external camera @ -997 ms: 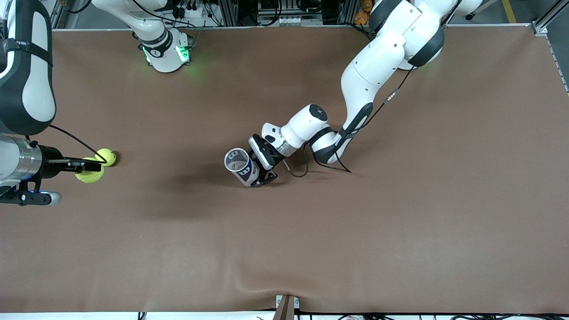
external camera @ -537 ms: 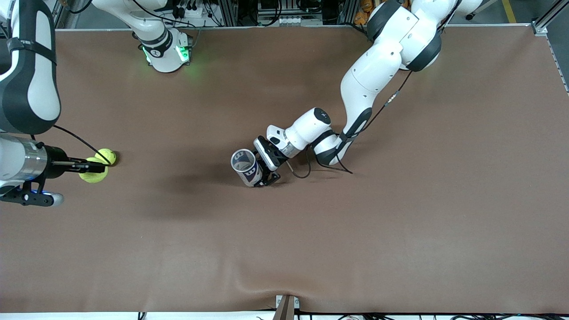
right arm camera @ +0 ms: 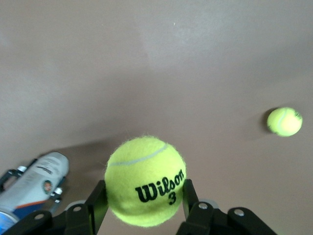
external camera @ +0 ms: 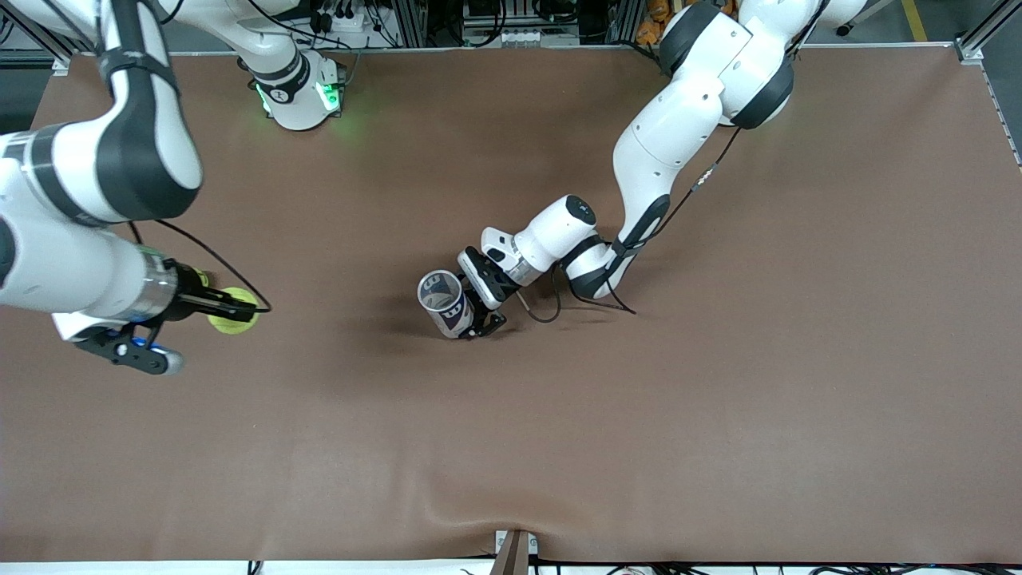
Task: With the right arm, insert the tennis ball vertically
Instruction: 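Carry the ball with the right gripper over the tube opening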
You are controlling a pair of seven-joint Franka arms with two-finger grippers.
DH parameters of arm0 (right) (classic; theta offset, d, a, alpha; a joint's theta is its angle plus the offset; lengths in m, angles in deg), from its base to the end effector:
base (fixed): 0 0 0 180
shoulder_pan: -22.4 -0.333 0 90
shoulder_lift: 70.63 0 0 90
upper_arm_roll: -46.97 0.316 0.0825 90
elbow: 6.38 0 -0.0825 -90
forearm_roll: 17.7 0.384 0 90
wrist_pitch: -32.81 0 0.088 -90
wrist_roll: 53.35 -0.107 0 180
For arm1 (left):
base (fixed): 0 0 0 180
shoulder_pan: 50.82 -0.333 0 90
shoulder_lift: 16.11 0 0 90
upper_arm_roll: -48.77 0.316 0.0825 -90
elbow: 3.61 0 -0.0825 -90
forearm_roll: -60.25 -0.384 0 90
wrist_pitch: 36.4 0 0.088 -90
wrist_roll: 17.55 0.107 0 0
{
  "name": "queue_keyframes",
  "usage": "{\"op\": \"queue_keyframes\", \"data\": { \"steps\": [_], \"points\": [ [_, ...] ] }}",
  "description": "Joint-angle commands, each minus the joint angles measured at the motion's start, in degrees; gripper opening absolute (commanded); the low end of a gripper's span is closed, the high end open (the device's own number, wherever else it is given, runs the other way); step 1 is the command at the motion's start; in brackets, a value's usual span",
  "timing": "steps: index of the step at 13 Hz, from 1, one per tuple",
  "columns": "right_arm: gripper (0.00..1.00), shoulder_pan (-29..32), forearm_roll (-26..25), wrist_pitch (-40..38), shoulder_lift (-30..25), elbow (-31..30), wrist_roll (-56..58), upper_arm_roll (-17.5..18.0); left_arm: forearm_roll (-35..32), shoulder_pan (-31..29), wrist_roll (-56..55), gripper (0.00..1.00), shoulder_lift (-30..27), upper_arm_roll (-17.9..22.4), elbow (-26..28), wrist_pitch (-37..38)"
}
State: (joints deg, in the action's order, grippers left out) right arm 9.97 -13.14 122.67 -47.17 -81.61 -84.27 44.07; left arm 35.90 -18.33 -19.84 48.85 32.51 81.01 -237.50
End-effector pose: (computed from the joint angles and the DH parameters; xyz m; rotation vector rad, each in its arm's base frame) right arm 0.6524 0.1243 0.4948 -3.0734 0.5857 0.2580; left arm 0.4886 -0.5386 0.1308 2.1175 -1.1533 1.0668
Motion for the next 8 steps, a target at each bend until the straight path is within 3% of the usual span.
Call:
{"op": "queue_keyframes", "data": {
  "steps": [1, 8],
  "points": [
    [0.0, -3.7, 1.1, 1.1, 0.8, 2.4, -9.2, -0.2, 0.6, 0.3, -0.3, 0.8, 0.9, 0.6, -0.8, -0.4],
    [0.0, -15.9, 1.6, 7.8, 3.5, 2.4, -28.0, -0.3, 0.9, 0.5, -0.1, 0.8, 1.0, 0.7, -0.8, -0.4]
  ]
}}
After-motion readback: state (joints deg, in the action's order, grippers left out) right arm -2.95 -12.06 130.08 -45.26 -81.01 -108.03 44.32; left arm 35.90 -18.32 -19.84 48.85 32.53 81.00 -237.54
